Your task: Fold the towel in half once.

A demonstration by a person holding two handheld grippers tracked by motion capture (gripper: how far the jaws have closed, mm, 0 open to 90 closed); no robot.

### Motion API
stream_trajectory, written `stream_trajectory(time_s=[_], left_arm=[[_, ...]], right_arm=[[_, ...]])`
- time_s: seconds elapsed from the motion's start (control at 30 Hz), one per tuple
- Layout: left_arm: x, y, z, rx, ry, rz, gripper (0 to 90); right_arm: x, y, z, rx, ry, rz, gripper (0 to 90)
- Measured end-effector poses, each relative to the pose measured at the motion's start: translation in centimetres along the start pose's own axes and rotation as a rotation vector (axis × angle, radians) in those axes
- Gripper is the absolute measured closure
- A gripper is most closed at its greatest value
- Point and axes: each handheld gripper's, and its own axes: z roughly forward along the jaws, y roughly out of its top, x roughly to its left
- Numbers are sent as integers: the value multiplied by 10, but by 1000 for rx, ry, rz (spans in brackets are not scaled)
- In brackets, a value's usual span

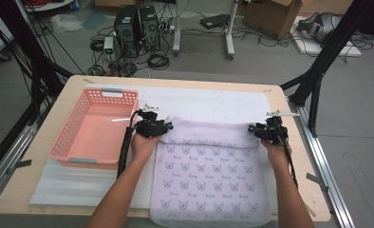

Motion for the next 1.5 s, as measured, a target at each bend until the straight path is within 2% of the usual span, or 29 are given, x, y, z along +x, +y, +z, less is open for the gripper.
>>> stream_trajectory(time_s=[0.07, 0.2, 0.3, 0.43, 0.5, 0.57, 0.6, 0.63, 0.7, 0.77, 0.9, 1.07, 1.13, 1.2, 1.3, 1.4, 1.5], left_arm=[[1, -1, -4, -15, 1, -3, 539], [2, -7, -8, 6, -9, 22, 550], [0, -11, -7, 47, -29, 44, 616], [-5, -12, -5, 85, -38, 58, 790], [-8, -13, -5, 111, -31, 65, 848], [-9, -12, -7, 114, -23, 77, 868], [-10, -12, -9, 109, -23, 77, 870], [-10, -11, -11, 102, -25, 75, 871], [-12, -11, -17, 85, -32, 86, 873], [-13, -14, -24, 51, -41, 73, 874], [-15, -25, -38, 18, -63, 61, 875], [-27, -40, -58, -26, -111, 82, 875], [-30, -46, -65, -32, -123, 94, 875], [-32, -52, -72, -46, -136, 87, 875], [-34, -68, -83, -61, -139, 98, 875], [-37, -82, -91, -58, -140, 116, 875], [-39, -90, -98, -43, -162, 113, 873]], right_arm=[[-3, 1, -7, -14, 1, 22, 501], [-3, 0, -21, -25, 16, 20, 517], [-3, -6, -29, -17, 30, 16, 527], [-4, -14, -26, 34, 66, 20, 544], [0, -19, -23, 63, 68, 7, 611], [2, -21, -20, 100, 51, -25, 760], [3, -22, -19, 106, 49, -35, 856], [4, -23, -20, 98, 43, -40, 863], [4, -25, -24, 83, 41, -31, 869], [5, -26, -29, 72, 43, -35, 869], [6, -31, -45, 32, 64, -35, 868], [12, -43, -62, 11, 88, -51, 868], [13, -50, -68, 5, 100, -45, 868], [14, -59, -75, -7, 116, -37, 868], [17, -72, -84, -5, 125, -32, 868], [19, -83, -93, 7, 139, -37, 868], [23, -92, -105, 11, 159, -36, 869]])
